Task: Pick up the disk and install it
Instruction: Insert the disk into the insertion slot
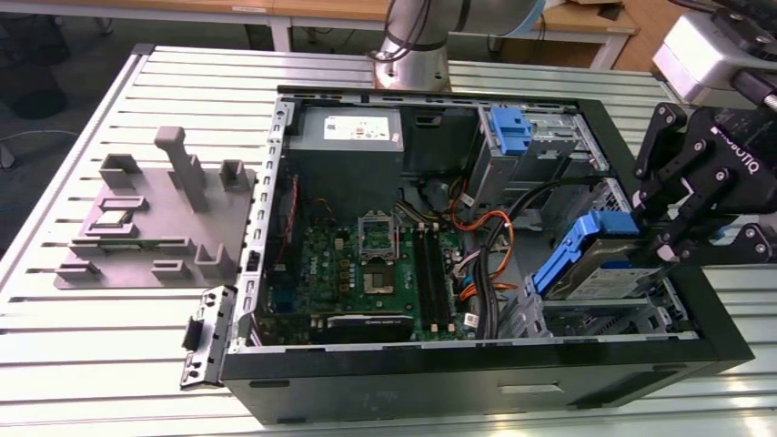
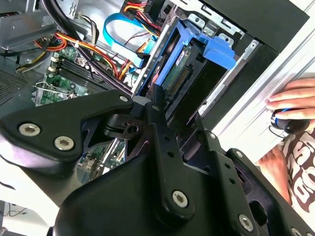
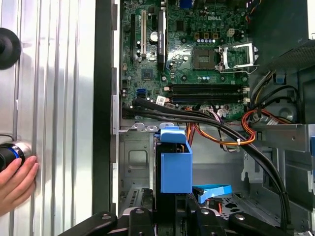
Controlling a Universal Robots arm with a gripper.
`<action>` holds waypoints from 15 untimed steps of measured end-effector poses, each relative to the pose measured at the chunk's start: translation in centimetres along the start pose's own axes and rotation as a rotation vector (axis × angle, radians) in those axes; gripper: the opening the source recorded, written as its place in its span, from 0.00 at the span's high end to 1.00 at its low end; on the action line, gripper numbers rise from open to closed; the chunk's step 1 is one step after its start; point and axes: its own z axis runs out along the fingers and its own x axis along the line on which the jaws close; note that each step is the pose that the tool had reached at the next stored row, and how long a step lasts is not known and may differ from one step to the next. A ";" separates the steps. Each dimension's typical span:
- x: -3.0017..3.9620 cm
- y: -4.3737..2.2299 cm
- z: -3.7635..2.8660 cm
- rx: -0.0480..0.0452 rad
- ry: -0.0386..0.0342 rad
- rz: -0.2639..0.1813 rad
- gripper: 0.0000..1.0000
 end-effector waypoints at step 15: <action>0.02 0.02 0.87 0.0051 -0.0001 0.000 0.58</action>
